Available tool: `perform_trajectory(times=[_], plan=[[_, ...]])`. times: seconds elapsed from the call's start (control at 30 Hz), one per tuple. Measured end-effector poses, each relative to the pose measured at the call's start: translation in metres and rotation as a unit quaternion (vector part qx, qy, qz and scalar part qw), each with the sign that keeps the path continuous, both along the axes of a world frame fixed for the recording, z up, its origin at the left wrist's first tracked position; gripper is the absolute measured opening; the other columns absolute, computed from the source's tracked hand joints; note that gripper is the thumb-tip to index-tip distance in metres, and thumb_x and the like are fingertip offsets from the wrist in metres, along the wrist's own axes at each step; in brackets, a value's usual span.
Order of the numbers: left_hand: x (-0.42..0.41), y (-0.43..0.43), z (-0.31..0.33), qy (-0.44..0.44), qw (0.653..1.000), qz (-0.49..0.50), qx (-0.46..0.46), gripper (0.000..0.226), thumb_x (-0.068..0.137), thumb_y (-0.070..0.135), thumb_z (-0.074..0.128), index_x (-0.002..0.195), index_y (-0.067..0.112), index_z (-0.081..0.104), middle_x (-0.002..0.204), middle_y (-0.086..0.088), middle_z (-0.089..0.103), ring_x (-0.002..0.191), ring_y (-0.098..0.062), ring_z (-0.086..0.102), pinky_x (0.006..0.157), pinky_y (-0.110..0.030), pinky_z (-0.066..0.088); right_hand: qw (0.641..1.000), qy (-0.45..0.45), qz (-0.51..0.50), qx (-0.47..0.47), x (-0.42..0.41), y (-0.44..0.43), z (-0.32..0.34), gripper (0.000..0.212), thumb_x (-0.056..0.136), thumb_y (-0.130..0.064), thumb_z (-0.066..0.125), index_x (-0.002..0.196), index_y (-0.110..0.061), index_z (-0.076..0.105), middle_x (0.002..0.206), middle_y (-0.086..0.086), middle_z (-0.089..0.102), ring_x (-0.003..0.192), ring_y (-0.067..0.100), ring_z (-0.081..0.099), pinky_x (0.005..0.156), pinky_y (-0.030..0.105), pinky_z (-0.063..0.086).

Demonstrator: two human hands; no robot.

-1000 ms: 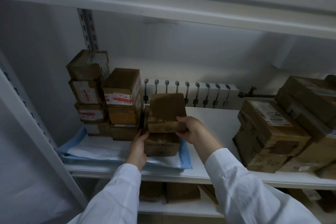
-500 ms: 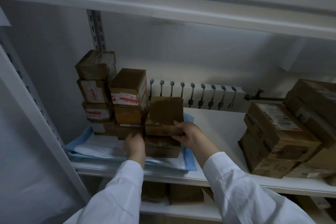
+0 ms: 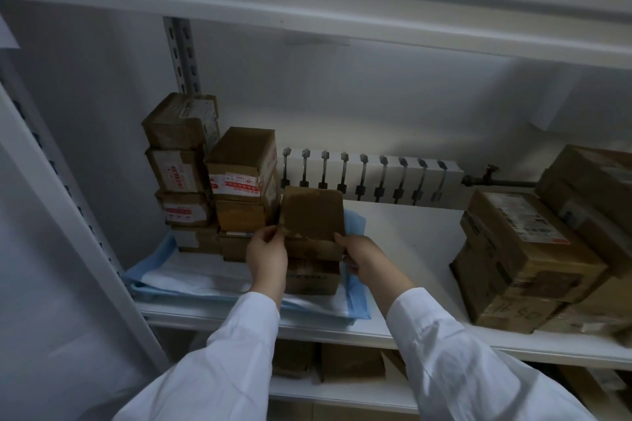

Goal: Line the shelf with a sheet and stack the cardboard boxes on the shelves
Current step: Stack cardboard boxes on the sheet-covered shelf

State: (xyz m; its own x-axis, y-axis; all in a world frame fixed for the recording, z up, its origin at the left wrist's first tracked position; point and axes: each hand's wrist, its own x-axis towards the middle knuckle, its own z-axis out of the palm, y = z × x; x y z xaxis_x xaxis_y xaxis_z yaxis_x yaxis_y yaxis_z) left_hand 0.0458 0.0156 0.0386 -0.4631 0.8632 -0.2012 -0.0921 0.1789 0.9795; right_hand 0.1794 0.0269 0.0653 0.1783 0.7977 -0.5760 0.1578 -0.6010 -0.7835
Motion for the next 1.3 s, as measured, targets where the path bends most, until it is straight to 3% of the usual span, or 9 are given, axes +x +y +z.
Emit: perform_trajectory(times=[0.1,0.23,0.37,0.5,0.67,0.8,0.97,1.17,1.3], plan=[[0.005,0.001,0.003,0.047,0.996,0.067,0.047,0.019,0.092,0.008,0.049,0.104,0.015,0.062,0.111,-0.006,0.061,0.103,-0.025,0.057,0.085,-0.031,0.043,0.999,0.035,-0.023,0.023,0.008,-0.004,-0.002,0.039,0.099,-0.03,0.045,0.128,-0.004,0.045,0.127,0.018,0.051,0.119,0.032,0.048,0.099,0.036,0.041],[0.022,0.0,0.02,0.09,0.982,0.099,0.132,0.018,0.09,0.004,0.051,0.101,0.015,0.06,0.108,0.0,0.054,0.106,-0.02,0.054,0.09,-0.028,0.042,0.998,0.034,-0.034,0.047,0.022,-0.007,0.007,0.035,0.1,-0.024,0.043,0.128,-0.003,0.048,0.129,0.016,0.054,0.124,0.032,0.049,0.103,0.035,0.04],[0.046,0.003,0.028,0.118,0.979,0.06,0.153,0.017,0.09,0.009,0.052,0.103,0.017,0.062,0.119,-0.003,0.055,0.118,-0.024,0.05,0.105,-0.042,0.039,0.997,0.014,-0.035,0.071,0.04,-0.009,0.011,0.038,0.099,-0.02,0.044,0.134,-0.004,0.046,0.136,0.018,0.05,0.126,0.03,0.047,0.104,0.035,0.04],[0.053,0.013,0.025,0.213,0.975,0.055,0.026,0.033,0.09,0.017,0.052,0.122,0.019,0.056,0.136,-0.007,0.049,0.129,-0.032,0.039,0.109,-0.05,0.026,0.995,0.019,-0.014,0.092,0.058,-0.018,0.012,0.041,0.099,-0.025,0.046,0.136,-0.005,0.045,0.137,0.011,0.05,0.125,0.026,0.048,0.104,0.034,0.039],[0.041,0.014,0.01,0.176,0.978,0.047,-0.098,0.044,0.09,0.022,0.048,0.134,0.014,0.044,0.139,-0.015,0.043,0.129,-0.039,0.036,0.11,-0.054,0.025,0.994,0.059,0.042,0.078,0.054,-0.023,0.008,0.041,0.098,-0.028,0.047,0.133,-0.007,0.045,0.136,0.01,0.052,0.126,0.027,0.048,0.106,0.035,0.038],[0.029,0.016,0.005,0.11,0.984,0.047,-0.135,0.023,0.095,0.031,0.041,0.096,0.013,0.055,0.111,-0.014,0.058,0.103,-0.035,0.052,0.1,-0.05,0.04,0.988,0.111,0.071,0.075,0.04,-0.02,0.007,0.046,0.098,-0.028,0.047,0.138,-0.006,0.041,0.14,0.011,0.049,0.131,0.028,0.044,0.111,0.038,0.032],[0.024,0.011,0.004,0.056,0.991,0.053,-0.105,0.028,0.097,0.026,0.04,0.071,0.021,0.048,0.092,-0.009,0.054,0.092,-0.031,0.052,0.1,-0.048,0.04,0.984,0.149,0.058,0.083,0.032,-0.014,0.008,0.043,0.098,-0.021,0.046,0.137,-0.004,0.041,0.138,0.013,0.051,0.131,0.026,0.045,0.113,0.038,0.03],[0.03,0.008,0.006,0.056,0.99,0.076,-0.102,0.026,0.097,0.022,0.038,0.114,0.009,0.054,0.117,-0.015,0.057,0.106,-0.036,0.054,0.097,-0.047,0.043,0.986,0.14,0.054,0.067,0.027,-0.012,0.008,0.041,0.099,-0.022,0.046,0.136,-0.005,0.042,0.138,0.012,0.052,0.131,0.026,0.046,0.112,0.038,0.03],[0.039,0.008,0.012,0.17,0.978,0.099,-0.07,0.047,0.089,0.019,0.055,0.132,0.008,0.043,0.138,-0.018,0.044,0.128,-0.038,0.039,0.109,-0.052,0.032,0.993,0.078,0.046,0.082,0.033,-0.016,0.016,0.039,0.098,-0.026,0.047,0.133,-0.009,0.045,0.136,0.01,0.052,0.126,0.028,0.049,0.105,0.037,0.038]])
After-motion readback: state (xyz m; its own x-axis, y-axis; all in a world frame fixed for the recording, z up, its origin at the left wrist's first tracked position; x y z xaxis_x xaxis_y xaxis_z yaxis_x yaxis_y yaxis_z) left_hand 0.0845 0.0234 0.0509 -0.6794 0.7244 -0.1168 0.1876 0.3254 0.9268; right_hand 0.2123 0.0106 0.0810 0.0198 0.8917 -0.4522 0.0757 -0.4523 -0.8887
